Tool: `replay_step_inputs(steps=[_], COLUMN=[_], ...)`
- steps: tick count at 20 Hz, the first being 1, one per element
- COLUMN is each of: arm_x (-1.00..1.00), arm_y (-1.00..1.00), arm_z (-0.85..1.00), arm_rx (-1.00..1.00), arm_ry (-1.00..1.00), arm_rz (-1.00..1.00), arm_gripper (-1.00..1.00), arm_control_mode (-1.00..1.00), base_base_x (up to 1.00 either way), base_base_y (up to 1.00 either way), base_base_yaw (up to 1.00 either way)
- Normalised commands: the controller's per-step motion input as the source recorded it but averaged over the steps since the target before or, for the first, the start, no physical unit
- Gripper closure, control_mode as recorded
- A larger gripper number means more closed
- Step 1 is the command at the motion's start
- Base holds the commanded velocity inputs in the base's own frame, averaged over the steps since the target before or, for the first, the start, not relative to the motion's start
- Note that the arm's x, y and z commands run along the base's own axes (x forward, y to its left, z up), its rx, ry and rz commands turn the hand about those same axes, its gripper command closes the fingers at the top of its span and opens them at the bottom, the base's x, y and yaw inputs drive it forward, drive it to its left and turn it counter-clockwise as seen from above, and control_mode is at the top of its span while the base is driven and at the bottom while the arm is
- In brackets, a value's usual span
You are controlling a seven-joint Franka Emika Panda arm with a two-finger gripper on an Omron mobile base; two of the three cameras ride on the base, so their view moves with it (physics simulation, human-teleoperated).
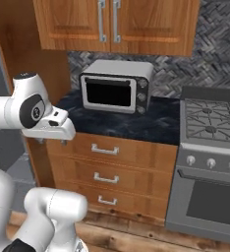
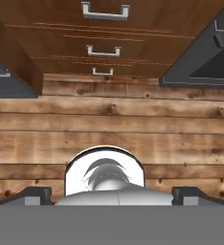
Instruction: Retrieve the butter from the fridge and place it on a plate on the dining table. Then retrieve the butter knife by the fridge and place it near the plate.
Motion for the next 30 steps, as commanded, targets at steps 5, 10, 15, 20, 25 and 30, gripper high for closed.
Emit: replay_step_inputs(steps=[5,10,15,20,25,30], arm_x=[0.00,0.00,0.00,0.00,0.00,0.00], arm_y=[0.00,0.00,0.00,0.00,0.00,0.00], arm_z=[0.00,0.00,0.00,0.00,0.00,0.00], arm_rx=[0.00,0.00,0.00,0.00,0.00,0.00], arm_ry=[0.00,0.00,0.00,0.00,0.00,0.00], arm_rz=[0.00,0.00,0.00,0.00,0.00,0.00], arm_gripper=[-1.00,-1.00,-1.00,-1.00,-1.00,-1.00], arm_control_mode=[1.00,1.00,1.00,1.00,1.00,1.00], base_base_x=[0.47,0.64,0.61,0.40,0.45,0.47], base_base_y=[-0.09,0.22,0.18,0.39,0.15,0.01], base_base_yaw=[-0.01,0.00,0.00,0.06,0.22,0.26])
